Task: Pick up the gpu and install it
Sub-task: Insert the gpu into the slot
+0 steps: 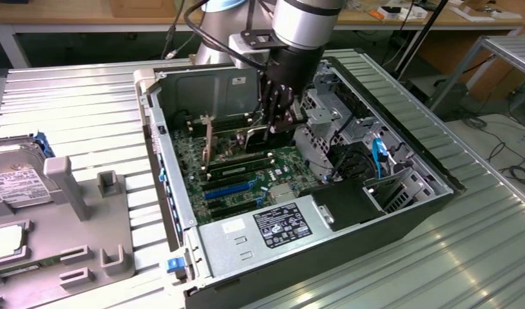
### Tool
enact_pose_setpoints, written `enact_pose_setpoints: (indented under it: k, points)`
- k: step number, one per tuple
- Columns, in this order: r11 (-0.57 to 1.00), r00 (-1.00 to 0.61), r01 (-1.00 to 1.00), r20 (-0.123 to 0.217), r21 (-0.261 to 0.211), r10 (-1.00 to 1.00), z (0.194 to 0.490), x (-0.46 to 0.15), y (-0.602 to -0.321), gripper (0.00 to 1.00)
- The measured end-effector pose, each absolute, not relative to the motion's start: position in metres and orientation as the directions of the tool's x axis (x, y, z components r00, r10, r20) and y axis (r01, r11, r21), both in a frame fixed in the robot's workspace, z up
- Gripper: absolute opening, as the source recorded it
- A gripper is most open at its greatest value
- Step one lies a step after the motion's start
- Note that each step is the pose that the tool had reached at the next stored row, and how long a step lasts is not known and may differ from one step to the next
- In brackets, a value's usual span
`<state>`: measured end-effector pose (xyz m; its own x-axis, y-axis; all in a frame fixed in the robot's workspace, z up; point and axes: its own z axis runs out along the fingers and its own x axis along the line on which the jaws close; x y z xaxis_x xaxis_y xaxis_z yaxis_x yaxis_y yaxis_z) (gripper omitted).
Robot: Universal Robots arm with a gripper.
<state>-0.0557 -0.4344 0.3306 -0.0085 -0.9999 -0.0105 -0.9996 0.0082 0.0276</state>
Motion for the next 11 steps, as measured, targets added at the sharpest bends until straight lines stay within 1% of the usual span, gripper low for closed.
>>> enact_pose_setpoints:
  k: [5, 7, 11]
  points:
    - [0.008, -0.009, -1.000, -0.008, 0.028, -1.000, 0.309, -0.081, -0.436, 0.27]
    - [0.009, -0.009, -1.000, -0.001, 0.028, -1.000, 0.307, -0.081, -0.437, 0.27]
    - [0.008, -0.008, -1.000, 0.000, 0.028, -1.000, 0.299, -0.084, -0.447, 0.27]
